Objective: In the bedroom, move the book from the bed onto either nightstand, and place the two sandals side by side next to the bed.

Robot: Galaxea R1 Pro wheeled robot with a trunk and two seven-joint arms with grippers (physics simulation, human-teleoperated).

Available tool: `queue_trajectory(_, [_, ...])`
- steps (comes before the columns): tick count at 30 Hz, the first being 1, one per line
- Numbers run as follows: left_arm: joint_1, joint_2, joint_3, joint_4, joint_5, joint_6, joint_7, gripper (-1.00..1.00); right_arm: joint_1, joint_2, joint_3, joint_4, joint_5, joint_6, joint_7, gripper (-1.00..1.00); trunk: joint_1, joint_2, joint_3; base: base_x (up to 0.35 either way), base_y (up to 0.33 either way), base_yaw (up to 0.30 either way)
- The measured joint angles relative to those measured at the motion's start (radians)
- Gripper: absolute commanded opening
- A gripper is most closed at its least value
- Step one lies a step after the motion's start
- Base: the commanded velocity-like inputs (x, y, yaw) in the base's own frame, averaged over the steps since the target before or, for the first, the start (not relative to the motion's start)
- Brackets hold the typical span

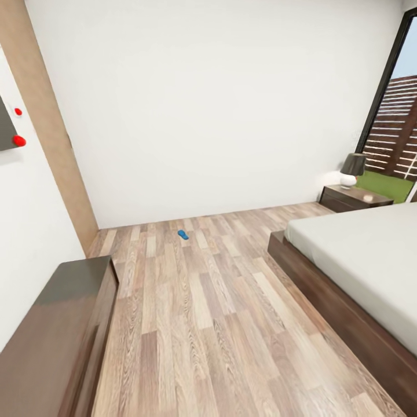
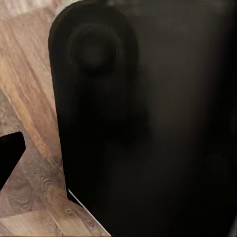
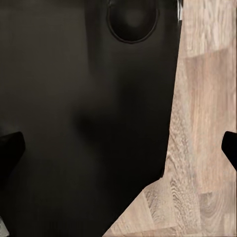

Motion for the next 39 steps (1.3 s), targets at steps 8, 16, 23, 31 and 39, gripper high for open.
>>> queue_trajectory(8, [-0.042, 0.0, -0.002, -0.109, -0.001, 0.044, 0.037, 1.0, -0.073, 0.001, 0.0, -0.048, 0.003, 0.018, -0.015, 1.0, 0.0, 0.0, 0.0, 0.295, -0.188, 0.0])
queue_trajectory(16, [-0.027, 0.014, -0.002, -0.118, 0.001, 0.038, 0.033, 1.0, -0.072, 0.001, 0.001, -0.054, 0.005, -0.002, -0.016, 1.0, 0.0, 0.0, 0.0, 0.306, -0.143, 0.0])
queue_trajectory(23, [-0.018, 0.034, 0.0, -0.104, 0.009, 0.011, 0.018, 1.0, -0.035, 0.001, 0.004, -0.018, 0.009, -0.007, -0.015, 1.0, 0.0, 0.0, 0.0, 0.291, -0.069, 0.0])
queue_trajectory(31, [-0.011, 0.048, 0.001, -0.129, 0.018, -0.004, 0.012, 1.0, -0.045, 0.0, 0.007, -0.011, 0.008, -0.055, -0.008, 1.0, 0.0, 0.0, 0.0, 0.211, -0.014, 0.0])
queue_trajectory(39, [-0.071, 0.132, 0.087, -0.183, 0.019, 0.048, 0.01, 1.0, -0.059, 0.0, 0.003, -0.03, 0.003, 0.006, -0.006, 1.0, 0.001, 0.0, 0.0, 0.033, -0.001, 0.0])
